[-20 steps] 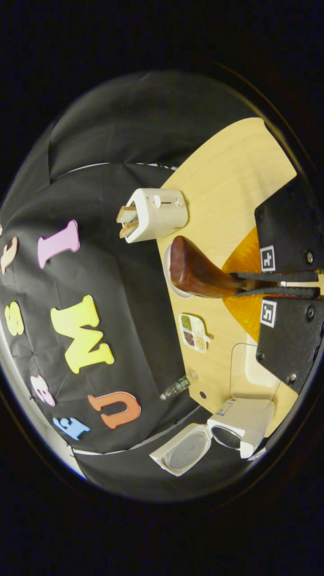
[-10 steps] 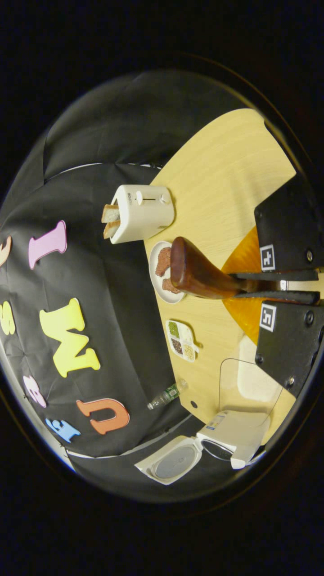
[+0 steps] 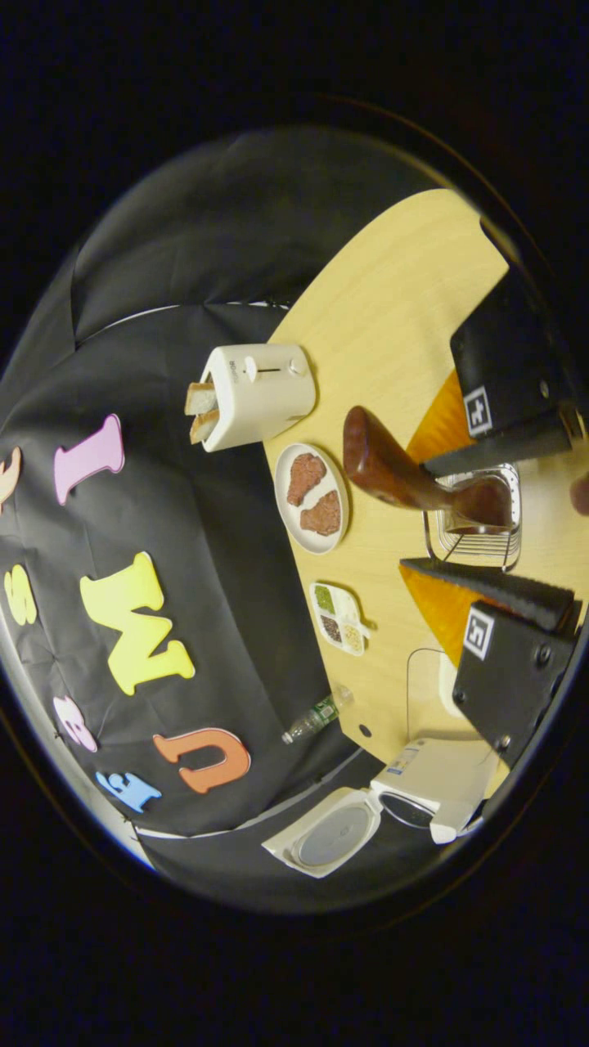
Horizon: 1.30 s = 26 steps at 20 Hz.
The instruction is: Close the left gripper, press the button to open the rice cooker; take a wooden spoon from the chopstick holder with the right hand, scoop a spoonful of rice and pour it into the rice cooker, then put the wooden spoon back into the chopstick holder.
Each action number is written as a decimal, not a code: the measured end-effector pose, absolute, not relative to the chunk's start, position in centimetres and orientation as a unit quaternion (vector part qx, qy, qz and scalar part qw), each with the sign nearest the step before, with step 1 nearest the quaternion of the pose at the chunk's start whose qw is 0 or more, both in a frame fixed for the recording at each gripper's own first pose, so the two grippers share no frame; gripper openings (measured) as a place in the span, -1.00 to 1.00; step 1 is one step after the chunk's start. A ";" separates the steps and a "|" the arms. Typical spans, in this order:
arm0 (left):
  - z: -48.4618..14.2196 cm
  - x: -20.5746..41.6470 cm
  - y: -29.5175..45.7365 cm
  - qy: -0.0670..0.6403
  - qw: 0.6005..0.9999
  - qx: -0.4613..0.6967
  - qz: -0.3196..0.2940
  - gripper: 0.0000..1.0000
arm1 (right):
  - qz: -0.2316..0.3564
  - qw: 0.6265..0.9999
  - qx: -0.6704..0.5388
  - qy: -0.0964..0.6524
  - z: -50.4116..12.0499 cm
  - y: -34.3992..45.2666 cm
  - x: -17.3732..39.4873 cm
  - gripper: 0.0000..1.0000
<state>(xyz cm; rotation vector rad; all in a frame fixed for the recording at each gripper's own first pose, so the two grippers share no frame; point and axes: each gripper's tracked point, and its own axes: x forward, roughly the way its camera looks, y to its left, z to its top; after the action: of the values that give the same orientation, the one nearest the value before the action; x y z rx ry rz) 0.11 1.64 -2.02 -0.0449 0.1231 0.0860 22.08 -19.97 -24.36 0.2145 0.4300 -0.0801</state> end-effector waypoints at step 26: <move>3.4 17.0 12.1 0.047 0.995 -0.048 0.073 0.87 | -0.062 0.997 0.015 0.036 -1.6 -16.7 9.9 0.99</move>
<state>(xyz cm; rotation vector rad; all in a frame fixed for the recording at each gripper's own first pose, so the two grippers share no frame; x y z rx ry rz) 16.96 12.10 3.42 -0.0961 0.0933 0.1458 9.94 -16.70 -1.63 0.0302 0.0725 -0.1250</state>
